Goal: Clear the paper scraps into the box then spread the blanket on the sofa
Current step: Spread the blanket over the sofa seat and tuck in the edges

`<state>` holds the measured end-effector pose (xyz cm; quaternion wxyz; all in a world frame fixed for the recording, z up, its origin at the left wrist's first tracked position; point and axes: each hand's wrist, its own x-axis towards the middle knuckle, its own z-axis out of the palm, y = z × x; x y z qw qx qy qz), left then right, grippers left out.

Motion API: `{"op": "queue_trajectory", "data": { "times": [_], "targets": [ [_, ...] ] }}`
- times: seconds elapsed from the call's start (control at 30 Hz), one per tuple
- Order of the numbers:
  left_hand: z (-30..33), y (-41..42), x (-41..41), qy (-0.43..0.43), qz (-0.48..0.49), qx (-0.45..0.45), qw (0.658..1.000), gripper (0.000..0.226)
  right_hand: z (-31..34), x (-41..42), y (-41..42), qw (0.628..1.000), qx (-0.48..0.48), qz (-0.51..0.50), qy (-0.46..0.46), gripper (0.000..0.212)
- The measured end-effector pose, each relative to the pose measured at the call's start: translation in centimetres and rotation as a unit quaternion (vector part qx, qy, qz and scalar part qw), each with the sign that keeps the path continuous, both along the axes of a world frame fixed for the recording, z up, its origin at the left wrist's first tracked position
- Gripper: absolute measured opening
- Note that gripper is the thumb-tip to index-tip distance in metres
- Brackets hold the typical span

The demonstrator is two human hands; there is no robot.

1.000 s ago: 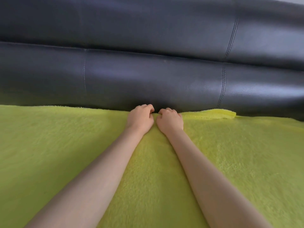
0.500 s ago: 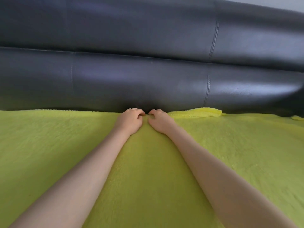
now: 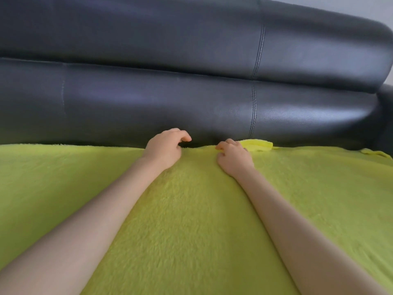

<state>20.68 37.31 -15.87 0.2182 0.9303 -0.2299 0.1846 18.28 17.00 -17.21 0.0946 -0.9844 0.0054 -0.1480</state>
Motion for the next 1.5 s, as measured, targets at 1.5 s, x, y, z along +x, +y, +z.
{"op": "queue_trajectory", "data": {
  "times": [1.5],
  "targets": [
    [0.0,-11.0,-0.3,-0.002,0.005,0.06,0.998,0.039,4.1,4.0,-8.2,0.977,0.03,-0.097,0.185,0.031]
  ]
}}
